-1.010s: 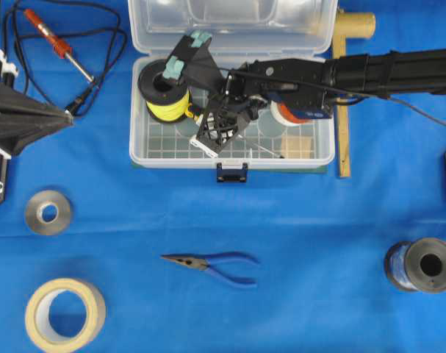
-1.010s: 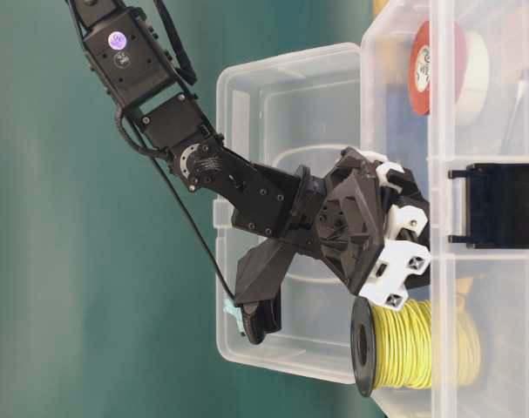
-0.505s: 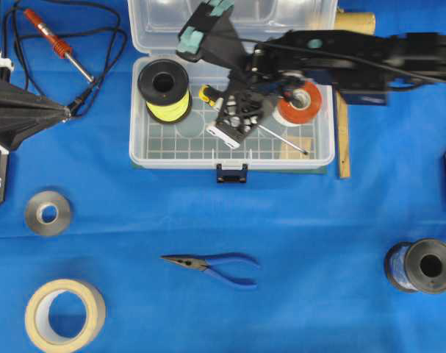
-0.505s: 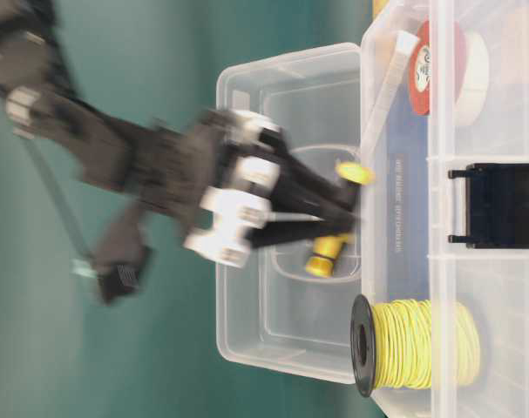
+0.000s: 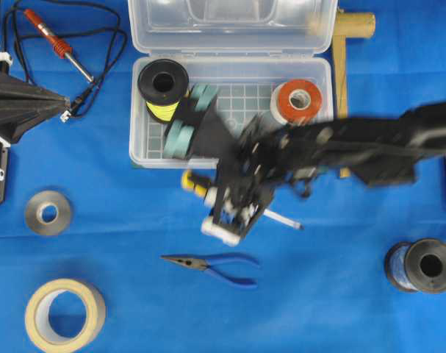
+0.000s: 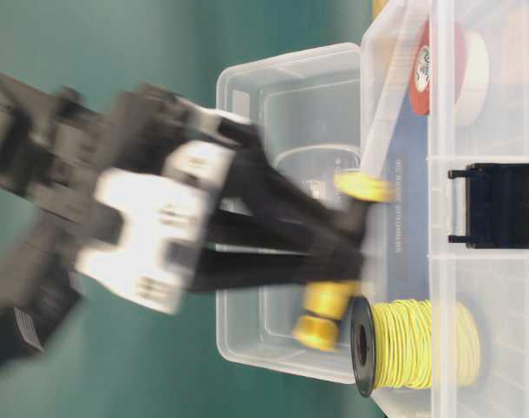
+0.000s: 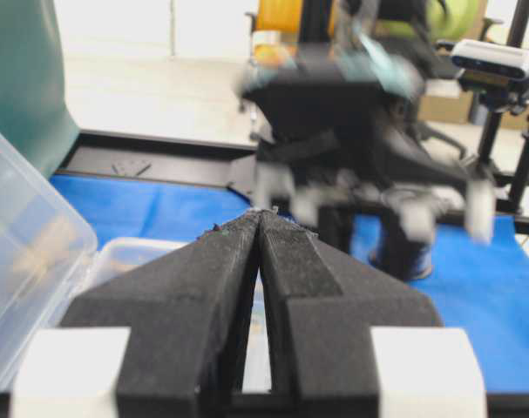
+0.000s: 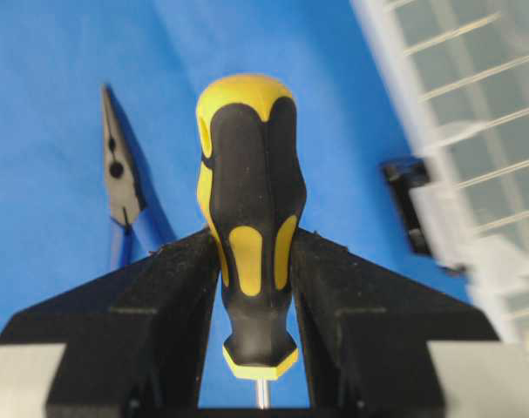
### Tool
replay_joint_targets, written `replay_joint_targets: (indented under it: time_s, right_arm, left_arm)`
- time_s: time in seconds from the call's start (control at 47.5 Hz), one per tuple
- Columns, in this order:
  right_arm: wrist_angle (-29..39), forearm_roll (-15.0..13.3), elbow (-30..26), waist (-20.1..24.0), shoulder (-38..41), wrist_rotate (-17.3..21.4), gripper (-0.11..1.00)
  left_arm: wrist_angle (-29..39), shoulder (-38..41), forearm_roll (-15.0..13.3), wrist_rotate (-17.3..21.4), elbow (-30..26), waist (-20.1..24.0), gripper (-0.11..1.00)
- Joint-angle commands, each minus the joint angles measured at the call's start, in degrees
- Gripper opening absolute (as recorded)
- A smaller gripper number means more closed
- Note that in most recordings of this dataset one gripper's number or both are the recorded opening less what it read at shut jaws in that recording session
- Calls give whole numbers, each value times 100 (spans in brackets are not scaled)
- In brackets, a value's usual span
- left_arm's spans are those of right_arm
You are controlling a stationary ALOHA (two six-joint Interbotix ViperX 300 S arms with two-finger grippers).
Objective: Pick the screwdriver from the toolbox among several items.
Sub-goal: 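Carry the screwdriver out of the toolbox toward the blue pliers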
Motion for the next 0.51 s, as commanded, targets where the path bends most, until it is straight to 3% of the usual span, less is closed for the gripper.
replay_joint_targets:
  time_s: [0.0, 0.484]
  right_arm:
    - [-62, -18, -202, 123, 325, 35, 28]
    - [-993, -132, -448, 308, 1635, 0, 28]
  left_arm:
    - [-35, 26, -9, 9, -44, 18, 0]
    - [-53, 18, -9, 18, -18, 18, 0]
